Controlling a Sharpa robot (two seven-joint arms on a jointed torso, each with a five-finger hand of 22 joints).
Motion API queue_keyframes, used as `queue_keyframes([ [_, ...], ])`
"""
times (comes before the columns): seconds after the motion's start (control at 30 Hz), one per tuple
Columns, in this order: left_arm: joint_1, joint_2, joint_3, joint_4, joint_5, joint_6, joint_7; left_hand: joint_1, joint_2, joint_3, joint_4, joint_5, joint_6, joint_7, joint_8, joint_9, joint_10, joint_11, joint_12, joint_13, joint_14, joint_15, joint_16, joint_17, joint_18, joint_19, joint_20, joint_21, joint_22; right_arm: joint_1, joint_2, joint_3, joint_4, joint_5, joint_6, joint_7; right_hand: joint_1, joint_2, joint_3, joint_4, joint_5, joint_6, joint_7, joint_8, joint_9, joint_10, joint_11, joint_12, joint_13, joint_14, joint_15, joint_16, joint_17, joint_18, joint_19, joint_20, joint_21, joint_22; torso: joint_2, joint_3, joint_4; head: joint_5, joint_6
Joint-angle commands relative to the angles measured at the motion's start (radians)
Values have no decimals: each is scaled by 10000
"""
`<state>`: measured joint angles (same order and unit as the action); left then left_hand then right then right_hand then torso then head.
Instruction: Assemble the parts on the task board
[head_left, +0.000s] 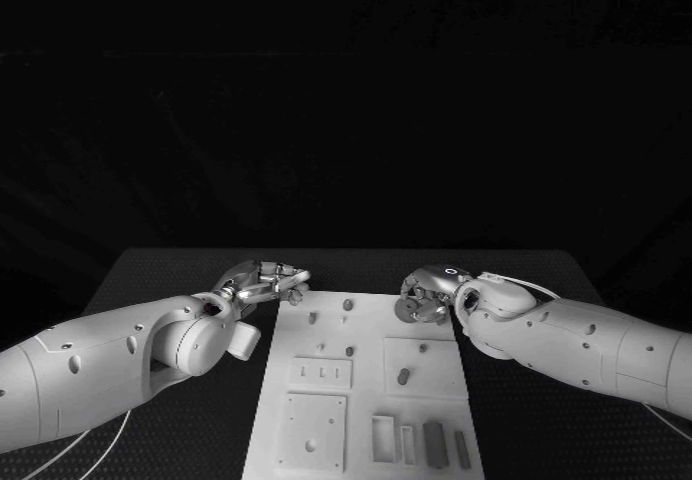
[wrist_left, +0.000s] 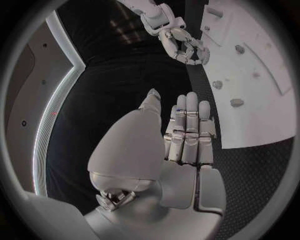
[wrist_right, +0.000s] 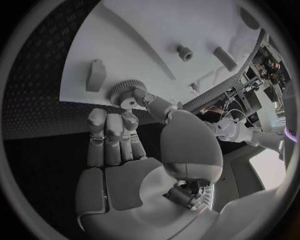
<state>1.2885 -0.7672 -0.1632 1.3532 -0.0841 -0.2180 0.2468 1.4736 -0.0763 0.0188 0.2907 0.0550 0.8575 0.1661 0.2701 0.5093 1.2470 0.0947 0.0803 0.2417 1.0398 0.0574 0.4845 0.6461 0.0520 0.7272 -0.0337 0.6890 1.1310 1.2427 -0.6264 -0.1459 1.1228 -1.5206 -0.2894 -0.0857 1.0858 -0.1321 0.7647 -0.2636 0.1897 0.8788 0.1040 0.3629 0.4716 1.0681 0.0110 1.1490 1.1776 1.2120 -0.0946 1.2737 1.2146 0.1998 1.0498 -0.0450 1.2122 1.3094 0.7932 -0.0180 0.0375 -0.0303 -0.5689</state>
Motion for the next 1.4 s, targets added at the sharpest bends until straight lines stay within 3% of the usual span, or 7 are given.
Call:
queue_keyframes([
  [0.03, 4, 16, 7, 34, -193, 71, 95, -51, 5, -56, 1, -7, -1, 63, -59, 14, -31, 11, -32, 15, 28, 10, -64, 15, 78, 10, -77, -49, 11, -10, 34, -9, 114, -367, -425, 104, -8, 70, 72, -8, -52, 1486, -49, 91, 130, -141, -195, 13, -20, 250, -130, 69, 26, 620, 98, -22, 72, 68, -1, -12, 9, 25, 23],
  [0.37, 5, -9, 7, 54, -184, 58, 97, -56, 5, -58, 3, -8, -2, 63, -61, 16, -31, 11, -33, 18, 28, 10, -65, 16, 78, 10, -77, -50, 12, 153, 32, 30, 752, -736, -858, 27, -12, 32, 132, -25, -97, 1540, -73, 104, 164, -68, -219, -1, -38, 365, -152, 114, 79, 620, 153, -48, 94, 50, 2, -19, -9, 64, 54],
  [0.73, 6, -25, 7, 73, -184, 42, 98, -61, 2, -61, 4, -8, -6, 64, -64, 17, -34, 12, -36, 22, 28, 10, -66, 18, 78, 10, -76, -51, 14, 169, 330, 36, 1401, -1635, -1185, -211, -6, -38, 217, -13, -144, 1574, -89, 101, 191, -8, -236, -27, -57, 412, -169, 93, 65, 620, 202, -76, 103, 25, 11, -7, 3, 123, 69],
  [1.1, 6, 16, 7, 65, -184, -6, 51, -63, 5, -60, 4, -7, -10, 66, -68, 19, -37, 13, -39, 24, 28, 10, -67, 19, 78, 12, -77, -52, 15, 149, 1096, -2, 1241, -2222, -1315, -437, 18, -99, 342, 36, -246, 1590, -97, 83, 211, 33, -245, -65, -76, 445, -175, 53, 41, 620, 235, -98, 97, -7, 17, -12, 15, 132, 69],
  [1.4, 6, 66, 8, 29, -184, 11, 63, -101, -19, -78, 11, -10, -20, 72, -76, 21, -43, 18, -45, 31, 30, 12, -68, 22, 75, 14, -74, -53, 18, -38, 1596, -65, 932, -2345, -1282, -526, 23, -121, 376, 48, -256, 1591, -98, 74, 217, 48, -247, -76, -81, 446, -177, 32, 21, 620, 250, -105, 99, -15, 22, -29, 47, 122, 51],
])
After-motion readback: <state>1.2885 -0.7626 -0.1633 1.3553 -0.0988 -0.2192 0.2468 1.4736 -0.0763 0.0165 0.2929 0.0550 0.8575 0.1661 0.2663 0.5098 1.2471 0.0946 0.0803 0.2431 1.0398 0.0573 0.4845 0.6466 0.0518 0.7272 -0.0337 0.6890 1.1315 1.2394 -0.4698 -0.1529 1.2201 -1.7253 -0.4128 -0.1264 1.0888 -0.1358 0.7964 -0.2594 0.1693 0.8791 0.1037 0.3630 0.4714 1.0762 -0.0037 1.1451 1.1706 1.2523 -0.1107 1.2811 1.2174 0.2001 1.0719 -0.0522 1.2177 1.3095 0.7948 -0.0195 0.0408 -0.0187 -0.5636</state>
